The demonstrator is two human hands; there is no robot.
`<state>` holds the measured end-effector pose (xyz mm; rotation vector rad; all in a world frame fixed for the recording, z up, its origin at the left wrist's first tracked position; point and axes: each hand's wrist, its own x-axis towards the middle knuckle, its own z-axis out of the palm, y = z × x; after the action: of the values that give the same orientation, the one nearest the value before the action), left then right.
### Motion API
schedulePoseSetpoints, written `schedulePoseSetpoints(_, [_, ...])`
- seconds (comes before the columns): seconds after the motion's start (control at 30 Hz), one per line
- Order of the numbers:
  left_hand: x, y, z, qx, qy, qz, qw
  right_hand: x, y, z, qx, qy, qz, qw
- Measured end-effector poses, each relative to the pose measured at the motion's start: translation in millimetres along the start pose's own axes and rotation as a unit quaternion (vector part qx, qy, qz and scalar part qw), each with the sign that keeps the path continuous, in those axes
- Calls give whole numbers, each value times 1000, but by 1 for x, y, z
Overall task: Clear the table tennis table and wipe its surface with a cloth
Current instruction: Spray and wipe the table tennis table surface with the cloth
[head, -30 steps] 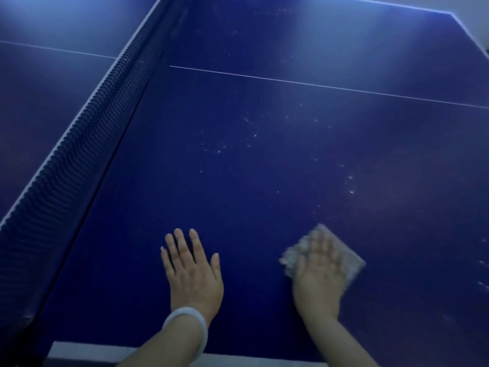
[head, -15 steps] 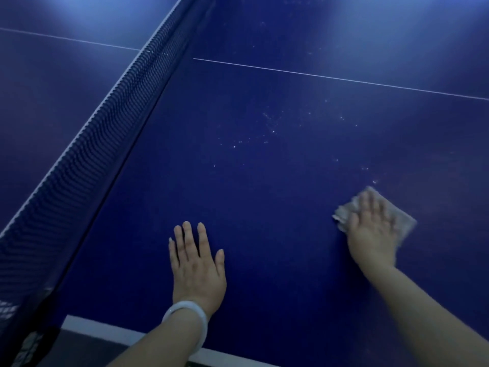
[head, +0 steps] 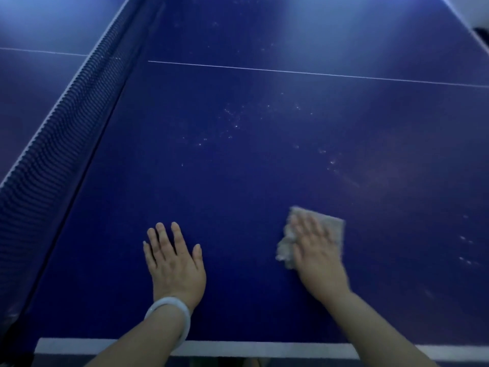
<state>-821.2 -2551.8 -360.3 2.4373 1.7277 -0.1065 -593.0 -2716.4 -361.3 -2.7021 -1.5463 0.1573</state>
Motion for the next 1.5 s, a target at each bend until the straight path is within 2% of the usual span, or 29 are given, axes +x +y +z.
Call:
schedulePoseSetpoints(0.07, [0, 1, -2, 2, -1, 0, 1000, -5, 25, -5, 43, -4, 226, 973])
schedulePoseSetpoints(0.1, [0, 0, -2, 3, -1, -2, 1000, -8, 24, -7, 62, -2, 302, 951])
schedulePoseSetpoints(0.17, [-1, 1, -3, 5, -3, -4, 1000, -9, -4, -7, 83, 11, 357, 930])
schedulePoseSetpoints(0.23, [-1, 0, -3, 6, -3, -2, 1000, -17, -48, -3, 72, 21, 272, 959])
schedulePoseSetpoints(0.3, [-1, 0, -2, 1, -5, 2, 1000, -37, -93, 5, 47, 10, 95, 994])
schedulePoseSetpoints(0.37, [-1, -2, 0, -5, -4, 4, 1000, -63, -111, 10, 35, -11, -35, 999])
schedulePoseSetpoints(0.4, [-1, -2, 1, -8, -4, 4, 1000, -74, -106, 11, 33, -16, -60, 998])
schedulePoseSetpoints(0.47, [0, -4, 3, -16, -4, 5, 1000, -96, -79, 11, 12, -21, -42, 999])
schedulePoseSetpoints(0.53, [0, -6, 4, -25, -4, 11, 1000, -117, -43, 8, -4, -11, 60, 998])
schedulePoseSetpoints(0.63, [-1, -7, 3, -44, -1, 18, 999, -133, -11, -2, 4, -14, 208, 978])
schedulePoseSetpoints(0.8, [0, -12, -1, -82, -11, 31, 996, -128, -14, 8, 11, -3, 273, 962])
schedulePoseSetpoints(0.93, [4, -18, -11, -163, -25, 55, 985, -128, -15, 9, 11, -3, 280, 960])
schedulePoseSetpoints(1.07, [-21, 20, -21, -164, -11, 204, 965, -128, -15, 5, 21, 12, 282, 959])
schedulePoseSetpoints(1.17, [-44, 80, -15, -175, -33, 258, 950, -129, -12, 4, 23, 5, 267, 963])
schedulePoseSetpoints(1.23, [-57, 124, -5, -158, -50, 260, 951, -130, -4, 4, 29, -3, 241, 970])
schedulePoseSetpoints(1.3, [-68, 157, 7, -123, -62, 226, 964, -136, 11, 5, 30, -10, 180, 983])
schedulePoseSetpoints(1.4, [-79, 176, 24, -67, -30, 179, 981, -151, 55, 3, 20, -18, 109, 994])
schedulePoseSetpoints(1.5, [-81, 177, 33, -44, 7, 169, 985, -165, 119, -3, 13, -5, 174, 985])
